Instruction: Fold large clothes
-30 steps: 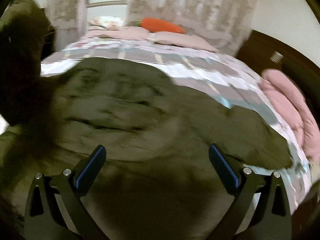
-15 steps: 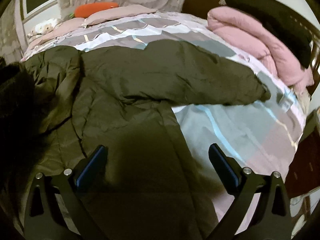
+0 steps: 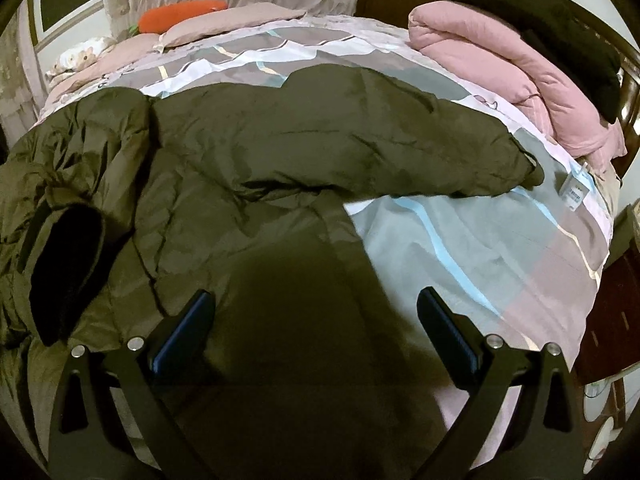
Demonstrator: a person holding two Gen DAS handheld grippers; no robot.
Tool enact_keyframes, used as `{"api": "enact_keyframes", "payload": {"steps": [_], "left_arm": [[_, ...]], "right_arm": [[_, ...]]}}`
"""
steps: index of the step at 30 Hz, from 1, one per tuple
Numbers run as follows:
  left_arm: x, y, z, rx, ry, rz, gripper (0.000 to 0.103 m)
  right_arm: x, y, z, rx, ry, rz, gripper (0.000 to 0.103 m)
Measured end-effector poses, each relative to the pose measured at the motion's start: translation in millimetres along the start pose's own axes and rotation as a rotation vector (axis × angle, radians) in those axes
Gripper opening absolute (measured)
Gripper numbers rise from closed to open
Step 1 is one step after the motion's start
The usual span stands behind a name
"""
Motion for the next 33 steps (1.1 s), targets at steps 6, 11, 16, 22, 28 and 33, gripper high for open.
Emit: {"api": "enact_keyframes", "payload": {"steps": [6, 11, 16, 22, 28, 33], "left_arm": [[-75, -122, -56, 0.048, 0.098, -0.27, 0.099], [-111, -146, -52, -0.005, 0.15, -0.333, 0.101], [-124, -158, -55, -0.07, 0.203, -0.364, 0.101], [-124, -161, -43, -0.016, 0.149, -0.329, 0.101], [-120, -155, -37, 0.051, 0.076, -0.29, 0.101], [-120, -157, -37, 0.034, 0.088, -0.294, 0.101]], "right_arm": [[8, 22, -23, 0.002, -0.035, 0.071, 0.102], [27, 64, -101, 0.093, 0.044, 0.259, 0.102], [37, 76, -242, 0.319, 0.275, 0.293, 0.102], [17, 26, -351, 0.288, 0.465, 0.199, 0.102], [15, -22, -338, 0.204, 0.509, 0.155, 0.102], [17, -22, -317, 0.211, 0.52, 0.142, 0.102]]}}
Point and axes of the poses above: each gripper's, at about its wrist camera, not at the fingertips, and y roughly against the way its jaws point, z to its right, x to its top, the point moved 8 cm from there along -y, roughly the way its jaws point, and after that the axes turned 4 degrees about x, right-handed, at the moved point
